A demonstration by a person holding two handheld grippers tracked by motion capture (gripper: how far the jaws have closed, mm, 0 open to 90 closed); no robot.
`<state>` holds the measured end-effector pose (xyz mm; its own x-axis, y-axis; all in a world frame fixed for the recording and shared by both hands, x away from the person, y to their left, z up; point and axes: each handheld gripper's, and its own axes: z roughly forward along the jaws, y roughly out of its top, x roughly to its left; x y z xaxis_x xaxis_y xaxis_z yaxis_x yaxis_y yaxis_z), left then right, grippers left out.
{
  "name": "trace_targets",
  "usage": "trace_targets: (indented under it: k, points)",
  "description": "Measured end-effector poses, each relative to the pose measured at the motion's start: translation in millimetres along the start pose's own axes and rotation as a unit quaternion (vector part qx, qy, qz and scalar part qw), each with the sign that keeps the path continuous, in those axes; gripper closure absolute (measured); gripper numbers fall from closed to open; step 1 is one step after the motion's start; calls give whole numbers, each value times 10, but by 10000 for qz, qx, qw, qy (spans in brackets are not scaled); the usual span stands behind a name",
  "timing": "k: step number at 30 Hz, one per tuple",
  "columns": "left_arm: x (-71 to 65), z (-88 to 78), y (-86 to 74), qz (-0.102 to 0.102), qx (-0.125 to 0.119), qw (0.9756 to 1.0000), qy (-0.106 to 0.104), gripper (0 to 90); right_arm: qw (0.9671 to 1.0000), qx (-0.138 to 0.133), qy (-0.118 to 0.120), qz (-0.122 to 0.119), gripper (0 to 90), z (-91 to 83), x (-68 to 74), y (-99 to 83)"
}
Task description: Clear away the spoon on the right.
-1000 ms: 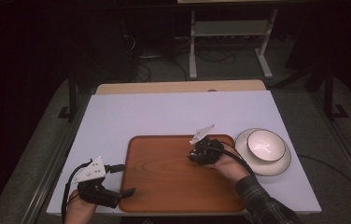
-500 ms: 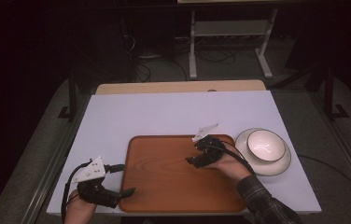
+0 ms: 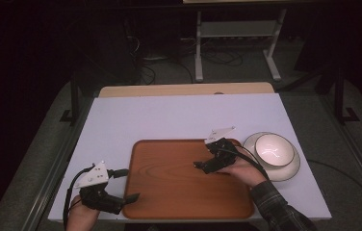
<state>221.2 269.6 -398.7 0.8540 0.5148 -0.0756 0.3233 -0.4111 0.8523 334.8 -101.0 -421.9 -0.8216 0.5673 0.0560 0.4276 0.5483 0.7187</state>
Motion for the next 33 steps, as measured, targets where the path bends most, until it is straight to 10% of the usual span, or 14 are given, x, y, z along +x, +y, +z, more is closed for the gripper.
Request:
trace_targets:
  k: [17, 33]
  points:
    - [-3, 12, 5, 22, -5, 10000, -38, 131, 9977, -660, -129, -31, 137, -513, 26, -149]
    - [-8, 4, 7, 52, -5, 10000, -45, 131, 9868, -1571, -324, 205, 136, -1112, -13, -488]
